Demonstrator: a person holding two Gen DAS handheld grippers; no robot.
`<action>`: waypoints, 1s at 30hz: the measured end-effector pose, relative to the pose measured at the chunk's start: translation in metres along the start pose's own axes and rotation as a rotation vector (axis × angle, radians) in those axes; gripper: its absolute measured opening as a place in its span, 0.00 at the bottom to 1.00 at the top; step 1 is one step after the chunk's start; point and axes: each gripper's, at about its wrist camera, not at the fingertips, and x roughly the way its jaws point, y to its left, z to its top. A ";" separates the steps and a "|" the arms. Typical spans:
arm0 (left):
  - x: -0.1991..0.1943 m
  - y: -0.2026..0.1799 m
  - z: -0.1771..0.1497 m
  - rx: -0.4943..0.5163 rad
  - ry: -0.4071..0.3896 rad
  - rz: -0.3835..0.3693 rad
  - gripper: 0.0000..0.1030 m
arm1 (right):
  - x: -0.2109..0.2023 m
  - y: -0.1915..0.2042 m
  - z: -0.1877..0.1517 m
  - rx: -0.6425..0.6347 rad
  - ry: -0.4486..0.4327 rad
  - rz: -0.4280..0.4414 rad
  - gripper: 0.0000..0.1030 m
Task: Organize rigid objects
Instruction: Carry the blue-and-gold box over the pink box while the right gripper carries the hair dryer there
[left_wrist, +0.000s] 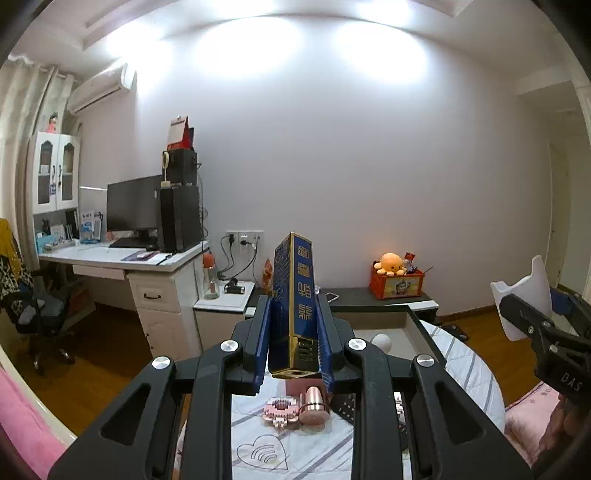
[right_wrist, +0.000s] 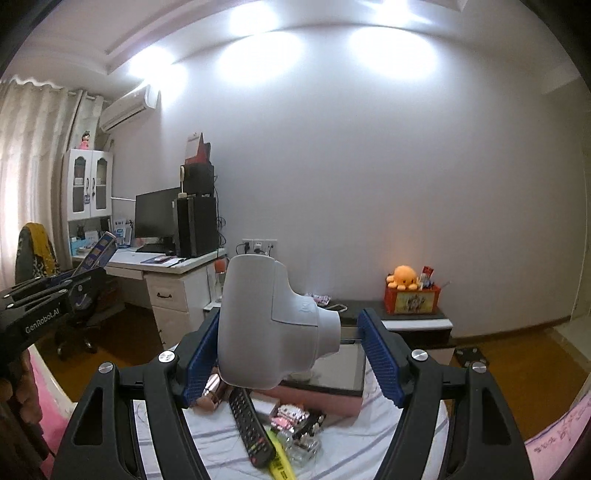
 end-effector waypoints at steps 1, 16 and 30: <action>0.000 0.001 0.001 -0.004 -0.008 0.001 0.22 | -0.001 0.001 0.002 -0.001 -0.014 -0.004 0.72; 0.060 -0.028 0.001 0.070 0.042 -0.056 0.22 | 0.030 -0.005 0.008 -0.010 -0.018 -0.024 0.72; 0.185 -0.053 -0.043 0.121 0.263 -0.107 0.22 | 0.138 -0.056 -0.032 0.024 0.175 -0.101 0.72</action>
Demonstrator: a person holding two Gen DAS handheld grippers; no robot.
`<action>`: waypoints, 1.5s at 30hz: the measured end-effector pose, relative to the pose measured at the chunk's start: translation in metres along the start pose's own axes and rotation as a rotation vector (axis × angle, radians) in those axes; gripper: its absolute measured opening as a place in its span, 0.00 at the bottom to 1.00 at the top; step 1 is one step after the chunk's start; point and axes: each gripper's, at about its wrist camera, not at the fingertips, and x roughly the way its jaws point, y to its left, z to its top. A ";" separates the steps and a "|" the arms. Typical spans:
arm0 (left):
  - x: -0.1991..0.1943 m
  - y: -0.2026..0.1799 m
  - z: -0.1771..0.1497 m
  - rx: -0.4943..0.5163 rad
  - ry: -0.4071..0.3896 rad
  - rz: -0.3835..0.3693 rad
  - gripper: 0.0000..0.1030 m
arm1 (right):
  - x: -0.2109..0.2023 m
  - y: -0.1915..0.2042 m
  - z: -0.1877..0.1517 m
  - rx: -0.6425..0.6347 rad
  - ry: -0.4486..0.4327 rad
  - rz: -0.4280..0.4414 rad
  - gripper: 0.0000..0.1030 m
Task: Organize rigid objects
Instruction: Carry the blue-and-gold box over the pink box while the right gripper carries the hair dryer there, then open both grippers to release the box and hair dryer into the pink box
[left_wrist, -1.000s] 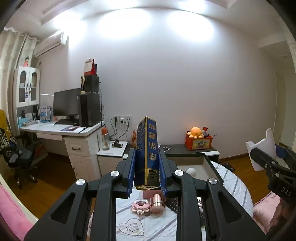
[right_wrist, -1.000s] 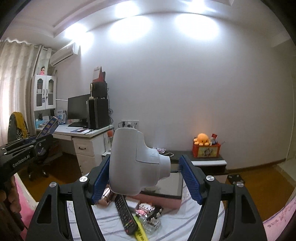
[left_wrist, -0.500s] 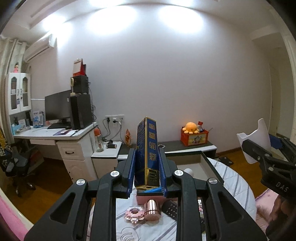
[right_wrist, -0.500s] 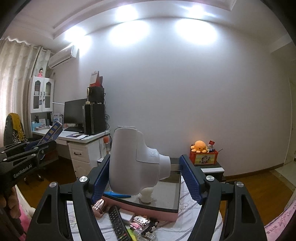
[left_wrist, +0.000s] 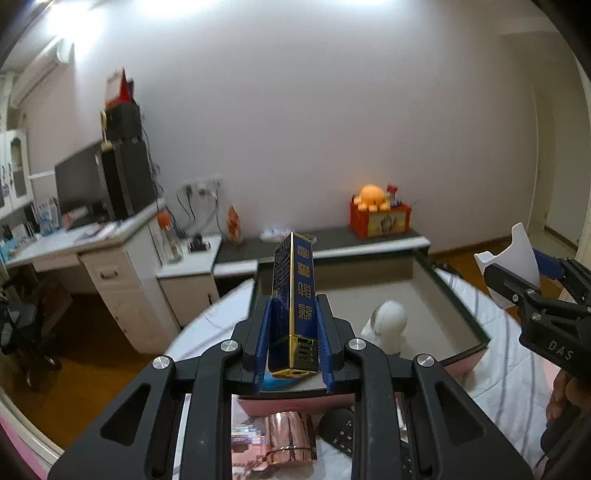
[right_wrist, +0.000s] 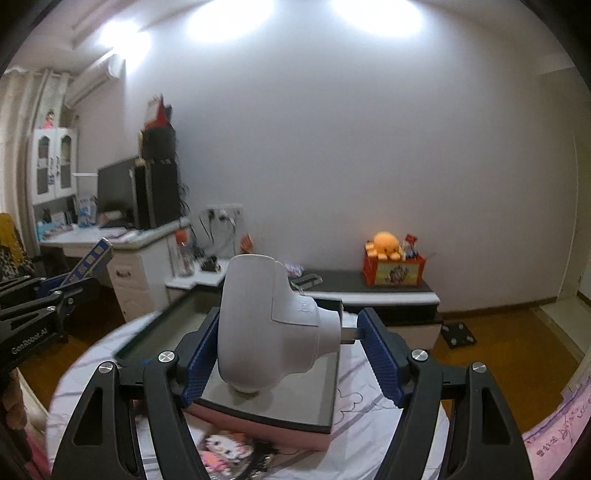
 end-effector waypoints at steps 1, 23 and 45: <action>0.012 -0.001 -0.004 0.006 0.027 -0.003 0.22 | 0.007 -0.001 -0.002 -0.002 0.018 -0.005 0.72; 0.048 0.007 -0.027 0.012 0.109 0.001 0.66 | 0.074 -0.003 -0.037 -0.011 0.191 0.040 0.76; -0.139 0.031 -0.039 -0.100 -0.128 -0.007 1.00 | -0.096 0.032 -0.010 -0.041 -0.079 0.022 0.86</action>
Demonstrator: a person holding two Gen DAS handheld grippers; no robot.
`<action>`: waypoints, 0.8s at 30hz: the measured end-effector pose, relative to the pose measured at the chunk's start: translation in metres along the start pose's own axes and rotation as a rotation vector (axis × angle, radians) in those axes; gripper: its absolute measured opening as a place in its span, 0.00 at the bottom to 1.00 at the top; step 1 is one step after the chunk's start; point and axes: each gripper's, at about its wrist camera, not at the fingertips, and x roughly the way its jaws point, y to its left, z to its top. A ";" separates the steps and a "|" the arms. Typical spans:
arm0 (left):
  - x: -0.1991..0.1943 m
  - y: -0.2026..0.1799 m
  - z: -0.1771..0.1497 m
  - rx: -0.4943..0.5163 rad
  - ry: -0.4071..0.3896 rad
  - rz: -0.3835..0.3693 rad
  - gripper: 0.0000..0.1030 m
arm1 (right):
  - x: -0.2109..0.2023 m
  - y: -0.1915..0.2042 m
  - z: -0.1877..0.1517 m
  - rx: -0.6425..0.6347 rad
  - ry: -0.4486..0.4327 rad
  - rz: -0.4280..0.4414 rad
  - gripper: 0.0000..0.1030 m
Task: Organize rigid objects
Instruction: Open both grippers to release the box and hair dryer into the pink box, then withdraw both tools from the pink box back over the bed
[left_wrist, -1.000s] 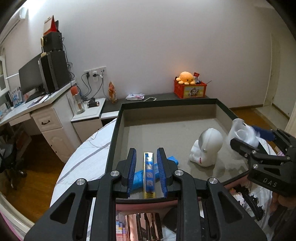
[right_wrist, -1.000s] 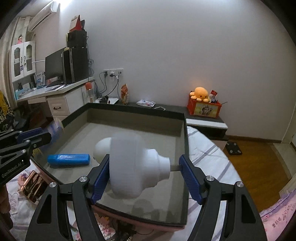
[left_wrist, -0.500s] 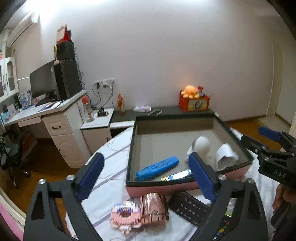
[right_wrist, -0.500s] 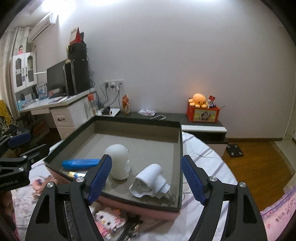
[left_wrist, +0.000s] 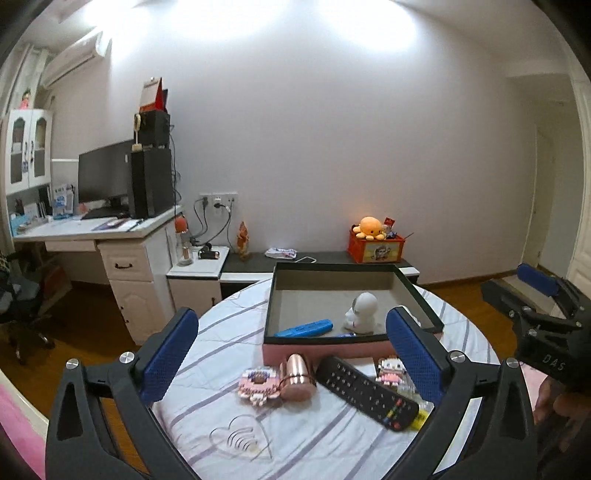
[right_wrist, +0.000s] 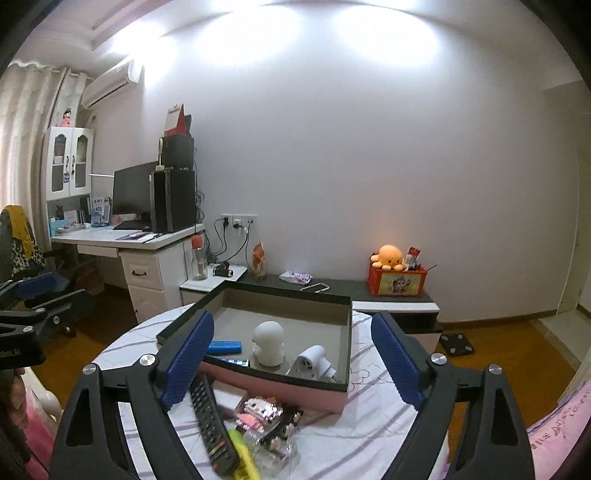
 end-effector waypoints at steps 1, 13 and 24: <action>-0.005 0.000 -0.002 0.006 -0.001 0.001 1.00 | -0.006 0.001 -0.001 -0.002 -0.003 0.001 0.86; -0.047 0.005 -0.016 0.017 -0.013 -0.008 1.00 | -0.058 0.004 -0.014 -0.004 -0.020 -0.048 0.86; -0.045 0.010 -0.029 0.021 0.032 -0.014 1.00 | -0.058 0.001 -0.020 0.004 0.014 -0.054 0.86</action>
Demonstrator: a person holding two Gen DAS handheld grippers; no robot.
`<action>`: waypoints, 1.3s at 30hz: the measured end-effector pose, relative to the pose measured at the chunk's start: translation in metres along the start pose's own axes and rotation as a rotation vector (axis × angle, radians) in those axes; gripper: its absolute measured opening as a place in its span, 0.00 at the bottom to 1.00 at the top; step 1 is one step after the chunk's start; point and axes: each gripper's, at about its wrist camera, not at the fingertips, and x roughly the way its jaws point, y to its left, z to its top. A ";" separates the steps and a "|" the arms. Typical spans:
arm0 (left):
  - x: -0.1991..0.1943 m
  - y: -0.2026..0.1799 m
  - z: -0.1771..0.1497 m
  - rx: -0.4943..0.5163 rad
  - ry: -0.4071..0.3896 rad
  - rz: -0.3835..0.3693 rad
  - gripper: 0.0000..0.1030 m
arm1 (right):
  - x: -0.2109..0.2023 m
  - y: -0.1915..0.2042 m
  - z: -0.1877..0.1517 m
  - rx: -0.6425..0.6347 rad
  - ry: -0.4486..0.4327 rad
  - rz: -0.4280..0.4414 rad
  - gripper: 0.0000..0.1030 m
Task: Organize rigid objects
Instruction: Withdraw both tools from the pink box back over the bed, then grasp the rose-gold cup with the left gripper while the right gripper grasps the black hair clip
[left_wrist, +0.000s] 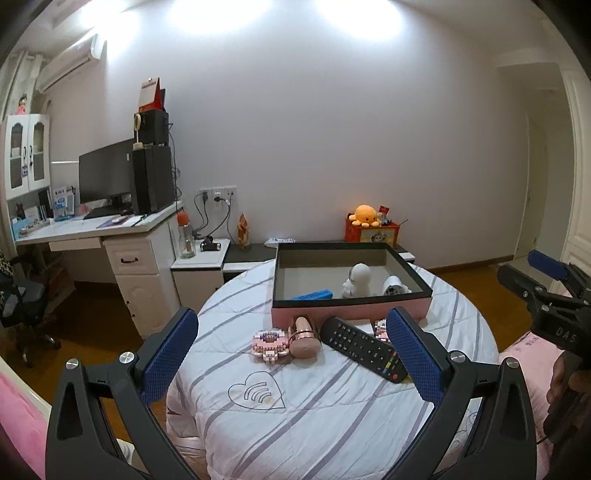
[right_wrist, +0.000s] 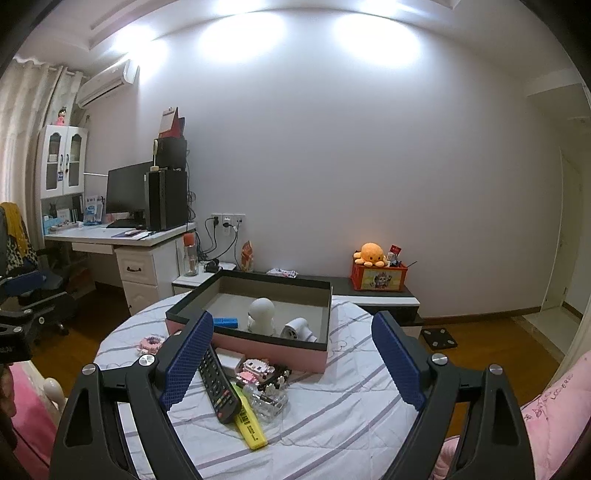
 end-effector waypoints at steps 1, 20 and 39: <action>0.002 0.000 -0.001 0.000 0.008 -0.003 1.00 | 0.001 0.000 -0.001 0.000 0.007 0.002 0.86; 0.096 0.000 -0.035 0.014 0.214 0.018 1.00 | 0.096 -0.019 -0.061 0.045 0.273 -0.030 0.86; 0.144 -0.001 -0.044 0.064 0.301 0.024 1.00 | 0.174 -0.002 -0.077 0.132 0.461 0.167 0.86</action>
